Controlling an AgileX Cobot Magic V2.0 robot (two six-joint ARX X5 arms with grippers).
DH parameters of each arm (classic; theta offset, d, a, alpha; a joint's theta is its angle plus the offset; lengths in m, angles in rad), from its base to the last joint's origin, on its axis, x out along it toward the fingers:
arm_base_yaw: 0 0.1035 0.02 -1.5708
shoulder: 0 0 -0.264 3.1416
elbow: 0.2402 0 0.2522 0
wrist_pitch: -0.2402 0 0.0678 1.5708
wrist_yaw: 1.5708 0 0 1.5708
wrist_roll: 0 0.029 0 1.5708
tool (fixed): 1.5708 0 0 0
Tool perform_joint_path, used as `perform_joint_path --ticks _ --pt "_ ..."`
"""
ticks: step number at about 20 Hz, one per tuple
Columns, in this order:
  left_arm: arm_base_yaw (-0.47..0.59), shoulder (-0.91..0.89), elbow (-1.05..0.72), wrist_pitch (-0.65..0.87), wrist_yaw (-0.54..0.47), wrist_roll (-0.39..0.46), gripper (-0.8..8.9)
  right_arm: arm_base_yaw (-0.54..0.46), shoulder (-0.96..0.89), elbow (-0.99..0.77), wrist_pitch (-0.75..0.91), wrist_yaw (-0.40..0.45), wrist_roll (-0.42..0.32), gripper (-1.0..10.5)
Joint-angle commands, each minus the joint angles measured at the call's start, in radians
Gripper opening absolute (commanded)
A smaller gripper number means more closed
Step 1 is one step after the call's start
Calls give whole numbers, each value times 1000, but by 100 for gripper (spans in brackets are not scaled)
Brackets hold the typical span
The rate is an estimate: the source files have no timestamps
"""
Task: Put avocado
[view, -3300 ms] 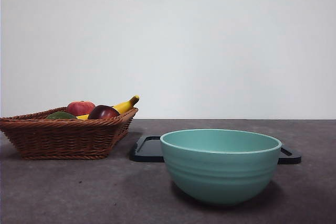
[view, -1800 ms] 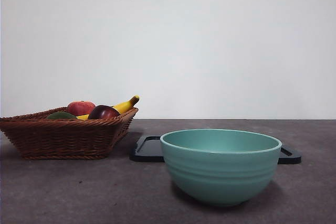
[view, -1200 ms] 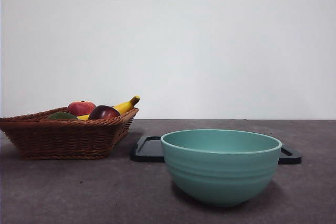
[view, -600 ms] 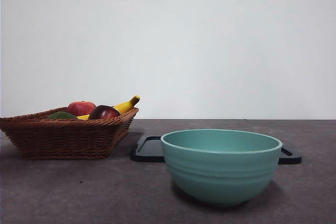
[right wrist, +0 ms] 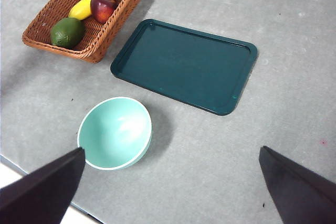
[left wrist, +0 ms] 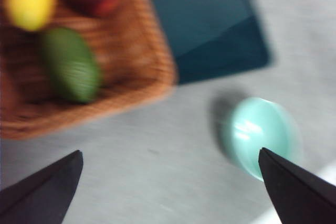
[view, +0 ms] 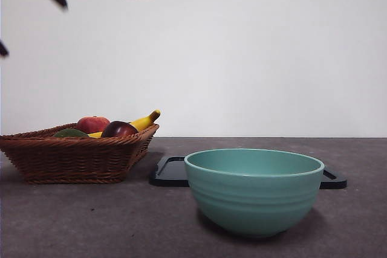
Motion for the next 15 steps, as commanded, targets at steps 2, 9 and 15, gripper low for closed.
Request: perform_joint_path --ticks 2,9,15 --pt "-3 140 25 62 -55 12 745 3 5 17 12 -4 -1 653" --pt "-6 414 188 77 -145 21 745 3 5 17 18 -4 -1 653" --pt "-44 605 346 9 -224 18 745 3 4 17 18 -4 -1 653"
